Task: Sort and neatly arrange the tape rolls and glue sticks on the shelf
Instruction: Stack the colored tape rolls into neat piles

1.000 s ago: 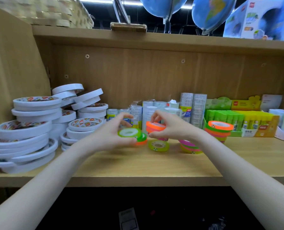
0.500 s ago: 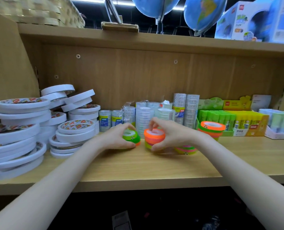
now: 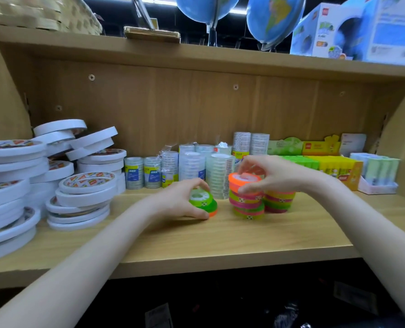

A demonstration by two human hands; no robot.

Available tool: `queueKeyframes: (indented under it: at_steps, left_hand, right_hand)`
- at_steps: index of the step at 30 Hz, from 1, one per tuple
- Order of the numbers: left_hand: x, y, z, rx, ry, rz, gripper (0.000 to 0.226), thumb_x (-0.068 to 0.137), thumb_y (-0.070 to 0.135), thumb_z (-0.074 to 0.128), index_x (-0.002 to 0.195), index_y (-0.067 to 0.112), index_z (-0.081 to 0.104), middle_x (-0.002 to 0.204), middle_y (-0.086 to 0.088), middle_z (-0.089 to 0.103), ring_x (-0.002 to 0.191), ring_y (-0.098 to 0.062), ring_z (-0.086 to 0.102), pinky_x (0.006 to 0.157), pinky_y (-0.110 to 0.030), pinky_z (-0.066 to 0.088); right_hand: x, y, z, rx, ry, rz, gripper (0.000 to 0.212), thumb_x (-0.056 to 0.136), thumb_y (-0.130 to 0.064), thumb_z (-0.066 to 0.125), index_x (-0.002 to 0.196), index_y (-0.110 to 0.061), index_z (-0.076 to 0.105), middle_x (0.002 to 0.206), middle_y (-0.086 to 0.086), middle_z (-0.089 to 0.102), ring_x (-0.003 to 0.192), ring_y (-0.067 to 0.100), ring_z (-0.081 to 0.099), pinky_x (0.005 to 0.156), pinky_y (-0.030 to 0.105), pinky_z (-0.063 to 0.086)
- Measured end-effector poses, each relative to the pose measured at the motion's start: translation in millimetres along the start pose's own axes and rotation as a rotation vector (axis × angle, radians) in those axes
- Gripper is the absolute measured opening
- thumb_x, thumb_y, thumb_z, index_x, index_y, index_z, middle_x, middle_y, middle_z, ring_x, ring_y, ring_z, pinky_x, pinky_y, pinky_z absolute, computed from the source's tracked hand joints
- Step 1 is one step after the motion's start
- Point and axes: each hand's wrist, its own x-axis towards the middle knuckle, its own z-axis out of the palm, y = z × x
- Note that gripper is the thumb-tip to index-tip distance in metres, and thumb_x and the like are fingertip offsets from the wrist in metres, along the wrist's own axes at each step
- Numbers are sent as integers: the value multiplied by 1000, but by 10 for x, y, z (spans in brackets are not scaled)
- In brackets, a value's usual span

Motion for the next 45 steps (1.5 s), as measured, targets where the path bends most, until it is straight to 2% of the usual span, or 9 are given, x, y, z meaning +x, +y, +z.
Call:
queueKeyframes:
  at_steps: [6, 13, 19, 25, 28, 33, 38, 41, 45]
  left_hand:
    - [6, 248, -190, -244, 181, 45, 44, 73, 27, 77, 112, 31, 56, 109, 10, 54, 90, -5, 55, 70, -10, 42]
    - [466, 915, -407, -275, 306, 191, 48, 70, 38, 77, 114, 29, 62, 111, 7, 64, 104, -8, 59, 95, -29, 46]
    - [965, 1244, 59, -121, 161, 248, 56, 77, 36, 73, 127, 21, 53, 133, 1, 52, 122, -12, 47, 98, -23, 38]
    - [1062, 1157, 232, -97, 43, 246, 53, 84, 45, 61, 129, 19, 49, 134, -1, 50, 120, -14, 46, 90, -23, 38]
    - [1044, 1168, 215, -154, 72, 250, 48, 89, 44, 53, 129, 17, 50, 131, -2, 53, 115, -12, 49, 86, -21, 38]
    - [880, 1088, 128, -241, 240, 215, 44, 85, 45, 59, 123, 23, 53, 127, 2, 54, 117, -13, 49, 96, -29, 41]
    - [511, 812, 88, -215, 270, 185, 44, 80, 40, 68, 119, 26, 55, 125, 2, 53, 116, -12, 50, 98, -32, 42]
    - [378, 728, 220, -292, 227, 127, 52, 77, 33, 73, 123, 24, 52, 130, 0, 51, 117, -14, 50, 100, -34, 42]
    - [380, 788, 439, -350, 406, 90, 63, 74, 36, 75, 127, 24, 45, 129, 0, 48, 119, -15, 47, 102, -36, 40]
  right_hand:
    - [-142, 180, -343, 107, 225, -8, 12, 86, -24, 63, 96, -17, 64, 98, -1, 68, 95, 14, 64, 88, 32, 51]
    - [-334, 496, -411, 247, 305, 39, 14, 91, -11, 56, 102, -8, 64, 100, -1, 65, 91, 1, 59, 71, 2, 44]
    - [-494, 804, -341, 508, 359, 214, 19, 98, -12, 42, 103, -13, 60, 105, -1, 63, 103, 13, 61, 90, 30, 49]
    - [-529, 835, -191, 756, 256, 242, 22, 100, -19, 37, 110, -14, 57, 115, 6, 60, 107, 17, 59, 88, 29, 51]
    - [-517, 816, -116, 855, 213, 205, 29, 95, -28, 46, 122, -18, 52, 123, 0, 58, 109, 8, 58, 87, 25, 50]
    - [-452, 731, -6, 615, 200, 121, 58, 83, -31, 64, 135, -29, 38, 124, -16, 45, 103, -13, 50, 79, 10, 46]
    - [-356, 725, 147, 499, 343, 146, 28, 83, -32, 66, 106, -22, 53, 118, -3, 52, 102, 11, 52, 75, 15, 43]
    - [-322, 698, 207, 659, 337, 142, 33, 84, -26, 65, 112, -22, 49, 117, -1, 54, 95, 8, 57, 70, 10, 46]
    - [-270, 678, 233, 1001, 340, 145, 43, 79, -23, 67, 118, -29, 51, 124, 7, 56, 106, 22, 62, 85, 33, 51]
